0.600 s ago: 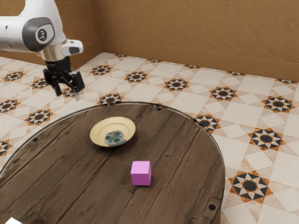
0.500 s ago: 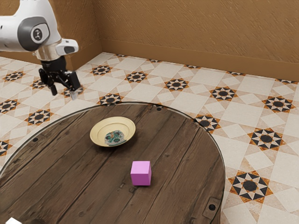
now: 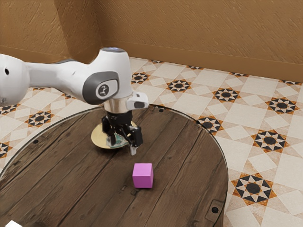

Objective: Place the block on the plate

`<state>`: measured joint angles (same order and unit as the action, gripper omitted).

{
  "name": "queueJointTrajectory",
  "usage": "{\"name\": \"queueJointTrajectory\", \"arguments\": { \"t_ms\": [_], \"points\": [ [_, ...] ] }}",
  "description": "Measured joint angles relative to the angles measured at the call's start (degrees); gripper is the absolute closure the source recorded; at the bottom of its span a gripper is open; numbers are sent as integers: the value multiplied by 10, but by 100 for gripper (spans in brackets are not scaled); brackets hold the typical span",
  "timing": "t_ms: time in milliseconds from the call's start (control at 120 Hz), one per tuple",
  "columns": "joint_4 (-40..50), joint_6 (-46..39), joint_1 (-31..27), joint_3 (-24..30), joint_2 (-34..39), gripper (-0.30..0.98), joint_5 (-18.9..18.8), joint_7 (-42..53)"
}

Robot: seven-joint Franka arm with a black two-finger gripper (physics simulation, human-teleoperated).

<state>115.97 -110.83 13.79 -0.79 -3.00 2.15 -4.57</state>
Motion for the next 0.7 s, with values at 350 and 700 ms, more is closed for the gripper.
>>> {"name": "queueJointTrajectory", "arguments": {
  "t_ms": [350,700],
  "points": [
    [1,-139,130,-79,-102,0,4,-197],
    [48,-223,75,-34,-115,0,-29,-363]
  ]
}}
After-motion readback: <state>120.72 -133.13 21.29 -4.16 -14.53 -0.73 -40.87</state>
